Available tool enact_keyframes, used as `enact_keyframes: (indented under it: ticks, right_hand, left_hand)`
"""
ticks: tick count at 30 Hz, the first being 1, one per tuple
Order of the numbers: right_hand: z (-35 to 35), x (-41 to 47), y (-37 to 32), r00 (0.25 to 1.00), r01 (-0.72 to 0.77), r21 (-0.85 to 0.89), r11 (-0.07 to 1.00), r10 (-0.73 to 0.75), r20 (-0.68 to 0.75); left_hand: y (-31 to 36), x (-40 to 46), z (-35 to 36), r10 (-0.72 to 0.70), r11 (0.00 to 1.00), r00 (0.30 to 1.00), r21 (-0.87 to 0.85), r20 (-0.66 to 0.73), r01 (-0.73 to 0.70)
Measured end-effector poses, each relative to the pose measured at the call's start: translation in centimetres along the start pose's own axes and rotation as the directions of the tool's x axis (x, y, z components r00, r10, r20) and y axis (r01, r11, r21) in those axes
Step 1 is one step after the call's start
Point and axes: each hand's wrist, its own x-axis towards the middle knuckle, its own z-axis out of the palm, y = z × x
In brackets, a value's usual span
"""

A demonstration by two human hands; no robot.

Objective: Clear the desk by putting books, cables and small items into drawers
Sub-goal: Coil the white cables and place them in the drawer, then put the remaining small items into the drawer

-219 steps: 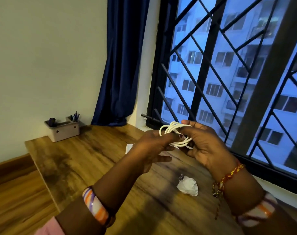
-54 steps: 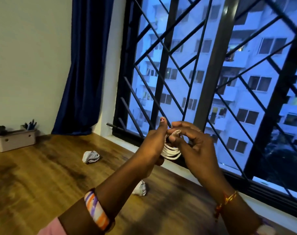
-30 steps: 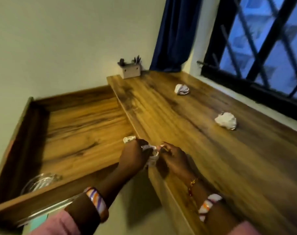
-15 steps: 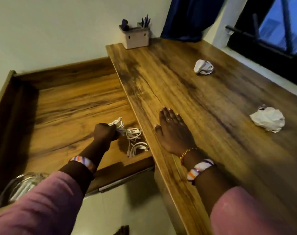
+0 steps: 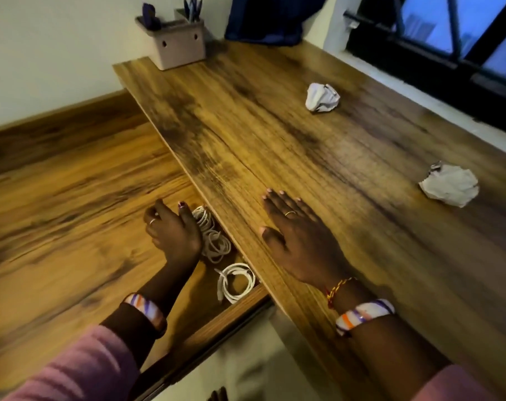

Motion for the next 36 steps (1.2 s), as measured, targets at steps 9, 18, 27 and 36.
enact_keyframes:
  ticks: [9,18,27,36]
  right_hand:
    - [0.1,-1.7,-1.3,0.968,-0.149,0.045,0.988,0.155,-0.196]
    - [-0.1,-10.5,-4.4,0.975,-0.202,0.018,0.979,0.203,-0.087]
    - [-0.8,-22.3,-7.3,0.966,-0.251,-0.017,0.968,0.25,-0.069]
    - [-0.3,-27.1,-9.6,0.926,-0.377,-0.123,0.918,0.371,-0.071]
  left_hand:
    - [4.0,-7.2,-2.1,0.763,0.494,0.436,0.006,0.478,-0.869]
    - [6.7,-8.4,-4.9,0.532,0.285,0.402,0.289,0.745,-0.914]
    - [3.2,-11.4,-9.6,0.478,0.228,0.343,0.263,0.809,-0.938]
    - [-7.6,-12.7,-19.0,0.461,0.367,0.376,0.214,0.803,-0.905]
